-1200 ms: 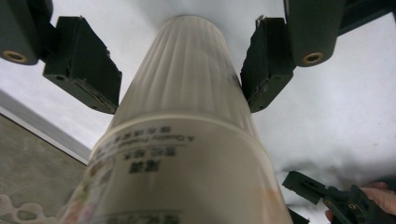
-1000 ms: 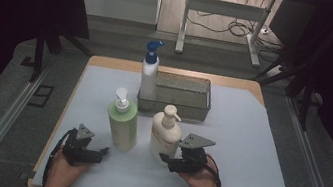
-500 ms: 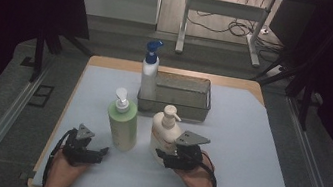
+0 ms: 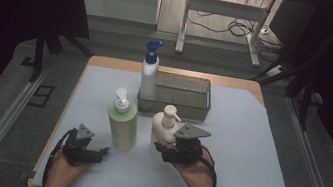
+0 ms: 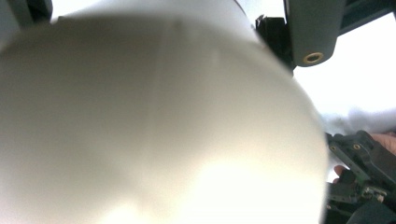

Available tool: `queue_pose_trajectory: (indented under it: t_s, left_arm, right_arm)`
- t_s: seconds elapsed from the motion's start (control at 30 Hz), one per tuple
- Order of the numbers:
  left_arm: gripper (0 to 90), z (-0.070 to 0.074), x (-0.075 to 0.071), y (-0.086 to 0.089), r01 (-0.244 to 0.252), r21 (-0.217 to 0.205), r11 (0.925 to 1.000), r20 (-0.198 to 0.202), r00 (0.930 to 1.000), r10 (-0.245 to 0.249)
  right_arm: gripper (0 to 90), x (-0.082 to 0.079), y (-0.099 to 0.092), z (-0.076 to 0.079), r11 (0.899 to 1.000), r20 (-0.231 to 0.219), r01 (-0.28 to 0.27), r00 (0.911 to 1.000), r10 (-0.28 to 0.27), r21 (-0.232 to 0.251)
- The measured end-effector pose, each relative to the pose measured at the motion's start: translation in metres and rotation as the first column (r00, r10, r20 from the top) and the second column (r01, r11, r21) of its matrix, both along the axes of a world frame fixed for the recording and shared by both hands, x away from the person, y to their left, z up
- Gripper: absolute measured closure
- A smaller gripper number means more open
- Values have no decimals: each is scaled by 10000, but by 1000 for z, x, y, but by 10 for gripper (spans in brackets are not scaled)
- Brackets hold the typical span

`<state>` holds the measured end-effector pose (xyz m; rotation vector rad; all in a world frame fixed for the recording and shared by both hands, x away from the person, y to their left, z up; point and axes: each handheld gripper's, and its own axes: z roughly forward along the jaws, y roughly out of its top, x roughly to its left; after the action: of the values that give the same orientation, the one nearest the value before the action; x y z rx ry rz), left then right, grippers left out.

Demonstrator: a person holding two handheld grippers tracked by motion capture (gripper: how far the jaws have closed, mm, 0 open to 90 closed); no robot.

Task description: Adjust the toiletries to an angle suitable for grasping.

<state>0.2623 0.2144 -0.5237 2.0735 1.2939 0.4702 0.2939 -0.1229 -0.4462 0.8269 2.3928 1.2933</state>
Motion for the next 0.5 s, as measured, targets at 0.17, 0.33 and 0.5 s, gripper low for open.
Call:
queue_pose_trajectory:
  t_s: [0.17, 0.33, 0.5]
  left_arm:
    - [133, 0, 0, 0, -1, -4, 10000, -1, 10000, 1]
    - [133, 0, 0, 0, 5, -7, 10000, -10, 10000, -5]
    - [133, 0, 0, 0, 0, -9, 10000, 1, 10000, 0]
  right_arm:
    - [345, -1, 3, 6, 9982, 34, 72, 10000, -71, -601]
    - [367, -1, 3, 8, 9977, -186, 116, 9997, -129, -673]
    - [374, -1, 4, 11, 9972, -384, 113, 9992, -141, -737]
